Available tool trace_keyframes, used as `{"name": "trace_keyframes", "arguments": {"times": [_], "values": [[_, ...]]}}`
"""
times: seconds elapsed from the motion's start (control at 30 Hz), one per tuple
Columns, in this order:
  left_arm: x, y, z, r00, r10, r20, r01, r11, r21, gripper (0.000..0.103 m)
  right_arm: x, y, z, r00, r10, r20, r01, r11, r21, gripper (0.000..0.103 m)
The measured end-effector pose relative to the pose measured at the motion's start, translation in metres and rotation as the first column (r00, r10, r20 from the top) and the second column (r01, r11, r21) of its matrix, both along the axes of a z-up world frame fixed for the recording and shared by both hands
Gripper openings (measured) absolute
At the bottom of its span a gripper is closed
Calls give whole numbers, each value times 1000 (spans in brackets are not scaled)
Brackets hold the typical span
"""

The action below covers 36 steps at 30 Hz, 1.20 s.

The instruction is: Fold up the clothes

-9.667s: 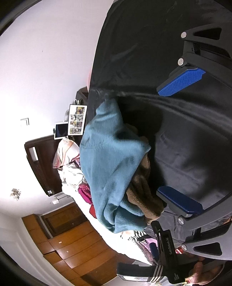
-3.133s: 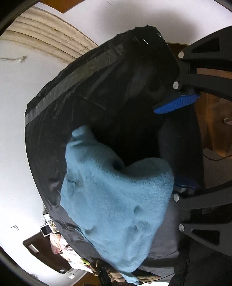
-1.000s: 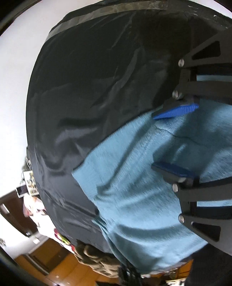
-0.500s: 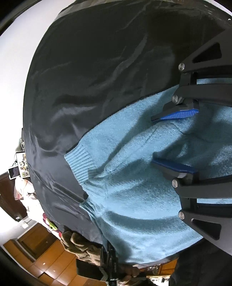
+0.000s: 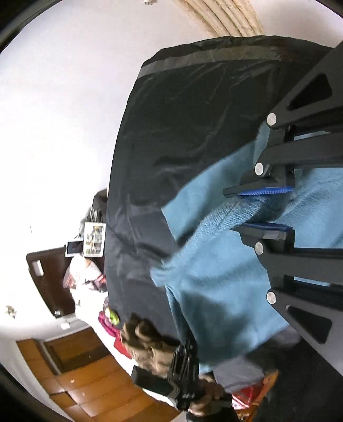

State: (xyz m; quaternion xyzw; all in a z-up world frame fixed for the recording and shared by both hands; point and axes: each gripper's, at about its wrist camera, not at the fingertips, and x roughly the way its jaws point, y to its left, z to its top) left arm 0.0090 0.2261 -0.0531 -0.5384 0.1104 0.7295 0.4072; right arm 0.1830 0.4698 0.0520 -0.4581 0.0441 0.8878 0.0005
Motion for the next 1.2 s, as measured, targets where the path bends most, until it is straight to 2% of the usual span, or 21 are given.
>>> {"name": "trace_keyframes", "arguments": {"times": [0.1, 0.2, 0.37, 0.47, 0.57, 0.7, 0.77, 0.93, 1.1, 1.2], "values": [[24, -8, 6, 999, -31, -25, 30, 999, -21, 16, 21, -13, -9, 998, 48, 41, -48, 999, -10, 18], [42, -16, 2, 998, -45, -39, 42, 997, -57, 16, 31, -25, -34, 993, 74, 89, -70, 996, -53, 18], [46, -5, -15, 997, 7, -73, -15, 993, -115, 17, 33, -30, -75, 988, 77, 135, -69, 996, -62, 18], [37, -1, -23, 995, 28, -94, -42, 988, -147, 25, 29, -26, -85, 990, 64, 130, -54, 996, -76, 18], [29, 1, -32, 993, 43, -109, -61, 983, -174, 40, 23, -24, -83, 991, 65, 116, -58, 996, -64, 21], [12, 10, -42, 994, 72, -81, -85, 982, -168, 58, 18, -29, -82, 990, 72, 123, -69, 997, -30, 22], [8, 7, -46, 995, 82, -53, -90, 983, -159, 60, 16, -31, -81, 989, 73, 129, -72, 997, -15, 22], [4, 7, -52, 997, 74, 16, -71, 989, -133, 59, 8, -34, -83, 987, 67, 148, -71, 997, 21, 22], [-6, 4, -56, 993, 104, 57, -96, 987, -126, 39, 1, -44, -85, 986, 47, 158, -68, 990, 126, 22], [-6, 1, -53, 992, 116, 58, -108, 987, -122, 29, 2, -48, -71, 995, -26, 94, 4, 972, 235, 20]]}}
